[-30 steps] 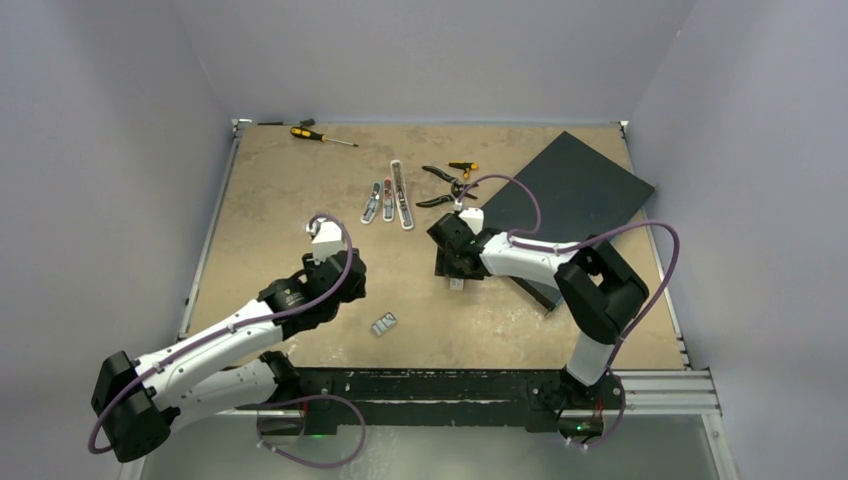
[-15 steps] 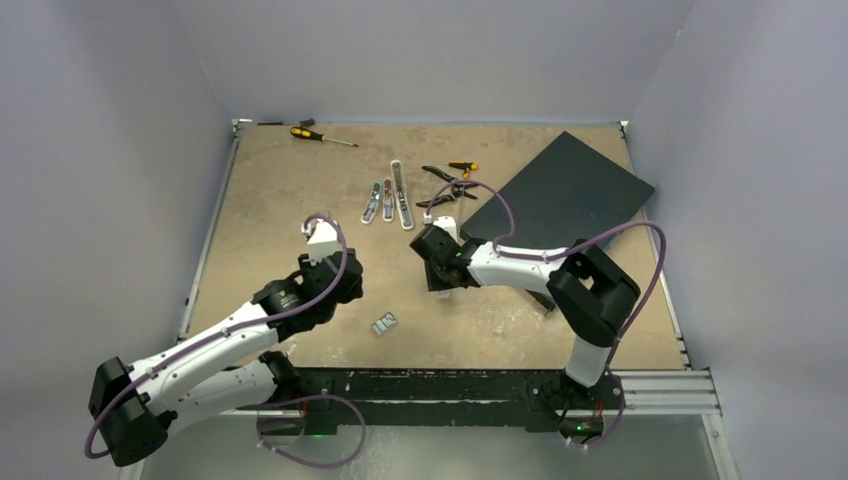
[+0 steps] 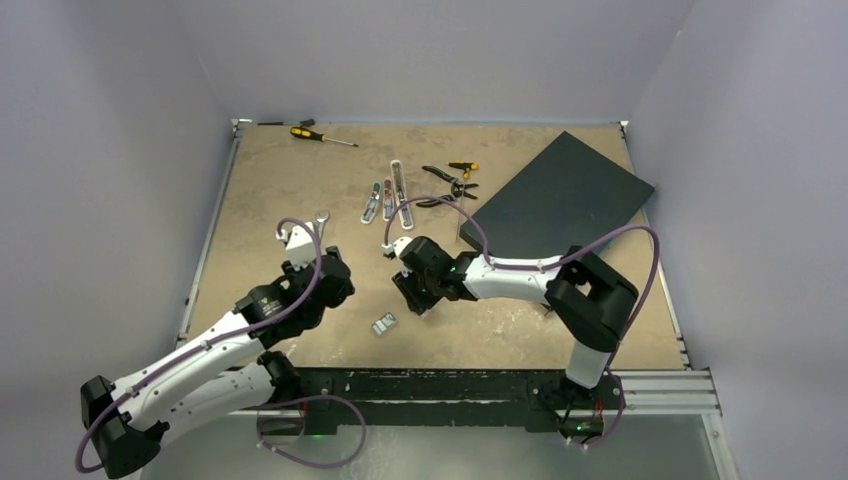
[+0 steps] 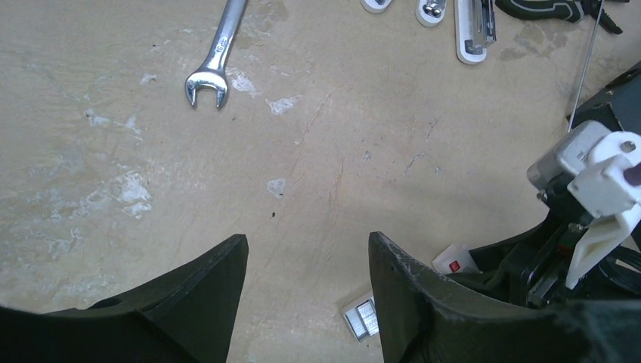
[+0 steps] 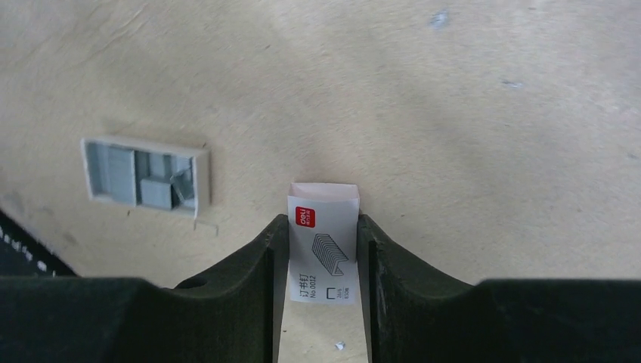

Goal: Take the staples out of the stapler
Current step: Move the staple box to the center of the board, then adjust the staple box at the center of the board.

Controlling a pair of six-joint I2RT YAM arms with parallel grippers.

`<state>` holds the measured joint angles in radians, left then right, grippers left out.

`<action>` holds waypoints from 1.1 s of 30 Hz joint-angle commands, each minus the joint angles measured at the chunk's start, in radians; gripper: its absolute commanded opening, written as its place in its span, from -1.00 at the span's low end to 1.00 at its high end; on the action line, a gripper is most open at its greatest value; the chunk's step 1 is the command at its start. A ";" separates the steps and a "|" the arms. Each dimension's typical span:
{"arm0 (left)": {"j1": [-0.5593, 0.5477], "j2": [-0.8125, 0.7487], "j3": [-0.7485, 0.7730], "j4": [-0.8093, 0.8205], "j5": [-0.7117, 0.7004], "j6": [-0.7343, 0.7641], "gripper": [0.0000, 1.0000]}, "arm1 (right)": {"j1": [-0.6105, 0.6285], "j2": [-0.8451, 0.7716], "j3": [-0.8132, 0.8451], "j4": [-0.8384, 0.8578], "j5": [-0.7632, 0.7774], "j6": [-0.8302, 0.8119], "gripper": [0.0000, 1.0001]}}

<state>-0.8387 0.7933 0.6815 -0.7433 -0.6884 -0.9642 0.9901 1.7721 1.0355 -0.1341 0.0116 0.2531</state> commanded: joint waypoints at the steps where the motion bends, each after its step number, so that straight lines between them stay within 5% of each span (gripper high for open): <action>1: 0.004 -0.010 -0.020 -0.030 0.008 -0.122 0.18 | 0.003 -0.040 -0.030 0.007 -0.132 -0.158 -0.22; 4: 0.003 -0.006 -0.030 -0.033 0.018 -0.152 0.24 | 0.005 -0.058 -0.047 -0.013 -0.146 -0.204 -0.15; 9: 0.003 0.015 -0.039 -0.007 0.038 -0.142 0.42 | 0.006 -0.130 -0.080 -0.016 -0.102 -0.206 0.64; 15: 0.004 0.049 -0.038 0.011 0.091 -0.138 0.46 | 0.005 -0.269 -0.099 0.028 -0.035 -0.044 0.97; 21: 0.003 0.066 -0.127 0.087 0.224 -0.234 0.31 | 0.002 -0.409 -0.161 0.071 0.247 0.240 0.97; 27: 0.002 0.153 -0.175 0.211 0.344 -0.249 0.29 | -0.007 -0.409 -0.152 0.002 0.267 0.321 0.97; 33: 0.001 0.218 -0.139 0.202 0.279 -0.249 0.37 | -0.007 -0.444 -0.177 0.008 0.272 0.364 0.97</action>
<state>-0.8387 0.9829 0.5083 -0.5846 -0.3851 -1.1938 0.9852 1.3659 0.8742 -0.1184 0.2447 0.5522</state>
